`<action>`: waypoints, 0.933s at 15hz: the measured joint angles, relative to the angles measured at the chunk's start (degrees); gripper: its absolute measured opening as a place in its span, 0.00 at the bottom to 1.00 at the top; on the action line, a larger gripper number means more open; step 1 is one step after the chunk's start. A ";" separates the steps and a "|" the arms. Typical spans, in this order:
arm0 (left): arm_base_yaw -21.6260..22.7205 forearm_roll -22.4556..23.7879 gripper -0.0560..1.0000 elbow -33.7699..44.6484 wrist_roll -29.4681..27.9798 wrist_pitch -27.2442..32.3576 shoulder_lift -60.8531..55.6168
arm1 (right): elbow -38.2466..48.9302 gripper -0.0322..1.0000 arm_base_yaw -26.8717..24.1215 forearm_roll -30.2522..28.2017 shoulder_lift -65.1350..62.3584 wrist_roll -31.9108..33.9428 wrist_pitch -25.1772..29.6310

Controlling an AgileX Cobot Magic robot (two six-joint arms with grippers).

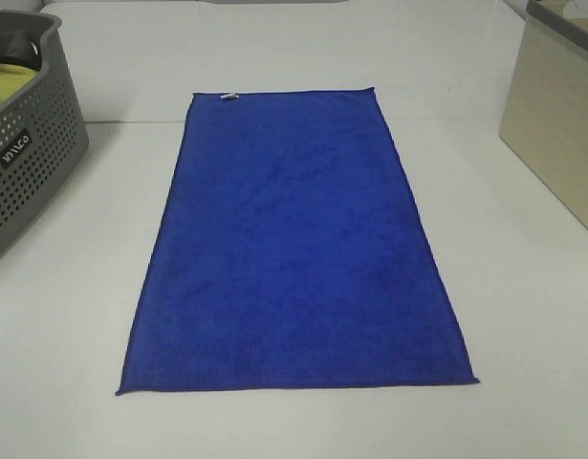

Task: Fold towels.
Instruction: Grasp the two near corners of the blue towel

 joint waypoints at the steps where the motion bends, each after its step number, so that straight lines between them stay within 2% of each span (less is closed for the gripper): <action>1: 0.00 0.00 0.67 0.00 0.00 0.00 0.00 | 0.00 0.77 0.00 0.00 0.00 0.00 0.00; 14: 0.00 0.00 0.67 0.00 0.00 0.00 0.00 | 0.00 0.77 0.00 0.00 0.00 0.00 0.00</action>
